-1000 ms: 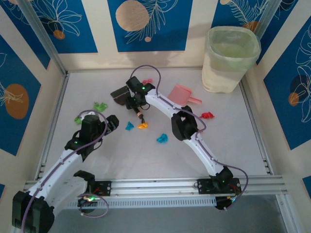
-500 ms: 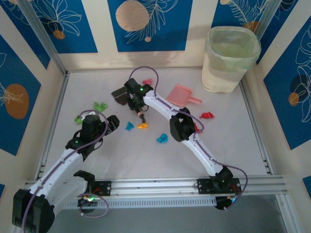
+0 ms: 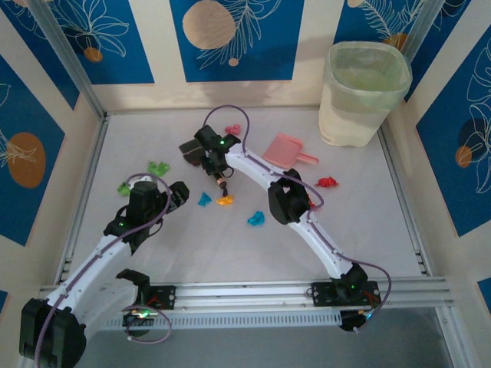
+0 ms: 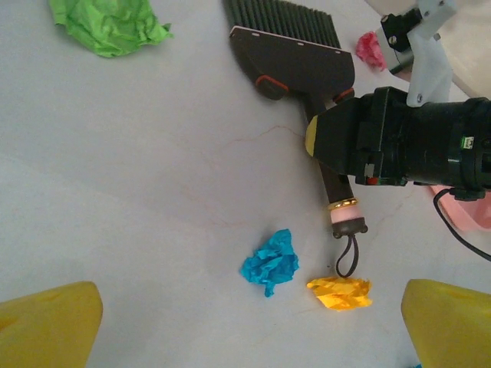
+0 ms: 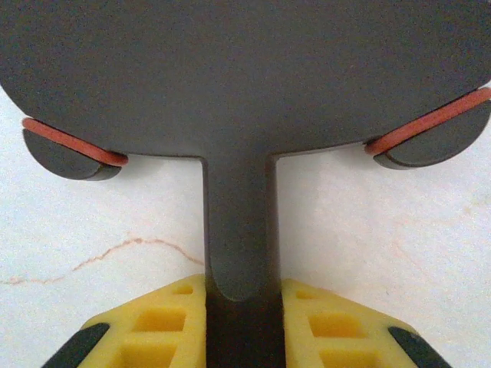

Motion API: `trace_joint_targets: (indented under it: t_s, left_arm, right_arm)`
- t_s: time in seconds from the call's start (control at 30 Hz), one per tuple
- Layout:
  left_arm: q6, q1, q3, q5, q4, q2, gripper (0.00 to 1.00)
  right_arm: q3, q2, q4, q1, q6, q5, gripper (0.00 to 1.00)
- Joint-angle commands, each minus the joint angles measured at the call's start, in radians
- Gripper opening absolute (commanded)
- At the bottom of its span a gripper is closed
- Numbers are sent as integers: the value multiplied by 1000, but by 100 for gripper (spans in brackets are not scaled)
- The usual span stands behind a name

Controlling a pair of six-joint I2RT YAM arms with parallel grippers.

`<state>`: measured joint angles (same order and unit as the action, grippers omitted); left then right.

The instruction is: Sweep away the paper scraps from the table

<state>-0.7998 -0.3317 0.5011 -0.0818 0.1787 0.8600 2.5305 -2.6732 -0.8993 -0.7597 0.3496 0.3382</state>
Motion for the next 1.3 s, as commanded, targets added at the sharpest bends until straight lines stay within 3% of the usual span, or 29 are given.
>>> trace_joint_targets:
  t_s: [0.0, 0.2, 0.4, 0.57, 0.73, 0.97, 1.13, 1.27]
  left_arm:
    - [45, -11, -29, 63, -93, -26, 100]
    - [106, -68, -37, 82, -152, -109, 100]
    - [160, -165, -62, 137, -271, -205, 100]
    - [177, -224, -88, 226, -410, -223, 100]
    - [213, -279, -78, 281, -464, -183, 100]
    - [281, -376, -66, 362, -552, -126, 100]
    - [418, -533, -2, 282, -524, 1, 100]
    - [580, -725, 138, 127, -417, 151, 100]
  right_arm:
    - [-13, 148, -10, -7, 41, 43, 0]
    - [-228, 414, 56, -33, 155, 33, 0]
    - [-521, 717, 33, -47, 410, -4, 0]
    - [-783, 940, 23, -106, 568, 70, 0]
    - [-928, 1096, -183, -131, 837, 190, 0]
    - [-1232, 1358, -156, -34, 1045, 53, 0]
    - [-1314, 1502, -188, 40, 1157, 95, 0]
    - [-1338, 1540, -198, 144, 1152, 11, 0]
